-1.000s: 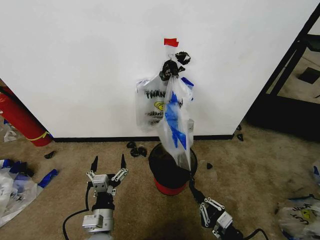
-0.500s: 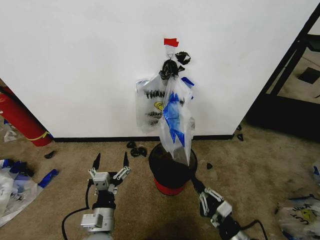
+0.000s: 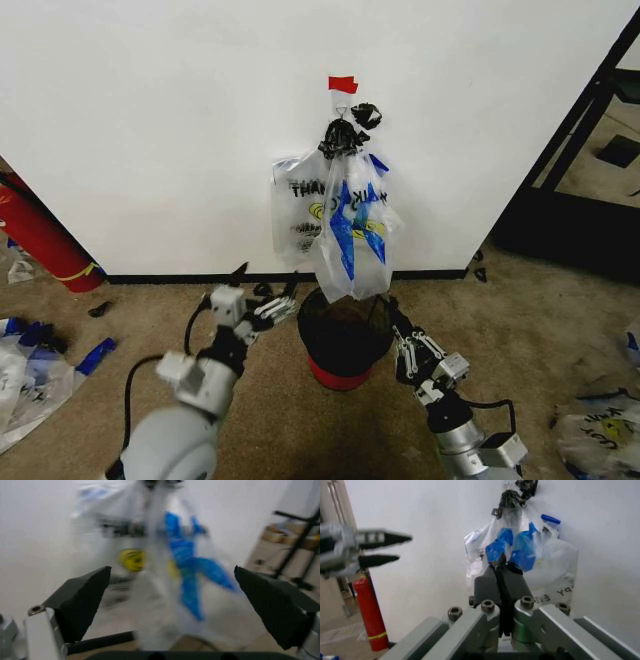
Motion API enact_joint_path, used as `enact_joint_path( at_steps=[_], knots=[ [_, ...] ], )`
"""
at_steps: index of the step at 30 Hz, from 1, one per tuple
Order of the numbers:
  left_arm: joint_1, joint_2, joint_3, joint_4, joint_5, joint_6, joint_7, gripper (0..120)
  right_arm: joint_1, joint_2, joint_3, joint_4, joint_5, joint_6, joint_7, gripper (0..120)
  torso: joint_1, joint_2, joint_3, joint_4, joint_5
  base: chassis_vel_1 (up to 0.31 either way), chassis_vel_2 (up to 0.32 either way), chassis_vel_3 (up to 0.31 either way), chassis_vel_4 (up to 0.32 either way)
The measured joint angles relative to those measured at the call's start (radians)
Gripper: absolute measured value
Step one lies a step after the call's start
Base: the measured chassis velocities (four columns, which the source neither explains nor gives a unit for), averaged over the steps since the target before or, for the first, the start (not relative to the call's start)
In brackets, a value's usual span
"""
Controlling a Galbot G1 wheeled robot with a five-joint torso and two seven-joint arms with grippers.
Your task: Pick up the garbage bag from the wall and place it over the trash bin.
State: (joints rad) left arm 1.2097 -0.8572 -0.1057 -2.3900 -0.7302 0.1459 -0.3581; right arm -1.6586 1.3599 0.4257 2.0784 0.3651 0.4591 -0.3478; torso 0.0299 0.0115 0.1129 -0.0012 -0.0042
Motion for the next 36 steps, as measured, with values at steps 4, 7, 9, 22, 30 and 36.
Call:
enact_joint_path(
  at_steps=[4,7,9,22,30,36],
  knots=[
    [-0.232,0.03,0.128,0.023,-0.129,0.051,-0.035,95,-0.012,0.021,0.008,-0.004,-0.019,0.005,0.0,0,0.0,0.0,0.0,-0.0003,0.0001,0.0,0.0,0.0,0.0],
    [-0.327,0.017,0.192,0.061,-0.148,0.075,-0.056,95,-0.015,0.028,0.014,-0.005,-0.026,0.009,-0.002,0,0.0,0.0,0.0,-0.0001,0.0,0.0,0.0,0.0,0.0],
    [-0.411,-0.008,0.251,0.115,-0.161,0.097,-0.08,95,-0.019,0.035,0.018,-0.004,-0.029,0.011,-0.003,0,0.0,0.0,0.0,-0.0002,0.0,0.0,0.0,0.0,0.0],
    [-0.602,-0.15,0.391,0.307,-0.288,0.128,-0.218,93,-0.034,0.041,0.043,0.0,-0.026,0.027,-0.008,0,0.0,0.0,0.0,-0.0001,0.0003,0.0,0.0,0.0,0.0],
    [-0.622,-0.168,0.406,0.359,-0.269,0.113,-0.268,69,-0.047,0.041,0.049,0.005,-0.015,0.033,-0.011,0,0.0,0.0,0.0,0.0,0.0003,0.0,0.0,0.0,0.0],
    [-0.608,-0.159,0.386,0.361,-0.259,0.099,-0.27,49,-0.047,0.038,0.052,0.005,-0.009,0.034,-0.011,0,0.0,0.0,0.0,0.0001,0.0003,0.0,0.0,0.0,0.0]
  ],
)
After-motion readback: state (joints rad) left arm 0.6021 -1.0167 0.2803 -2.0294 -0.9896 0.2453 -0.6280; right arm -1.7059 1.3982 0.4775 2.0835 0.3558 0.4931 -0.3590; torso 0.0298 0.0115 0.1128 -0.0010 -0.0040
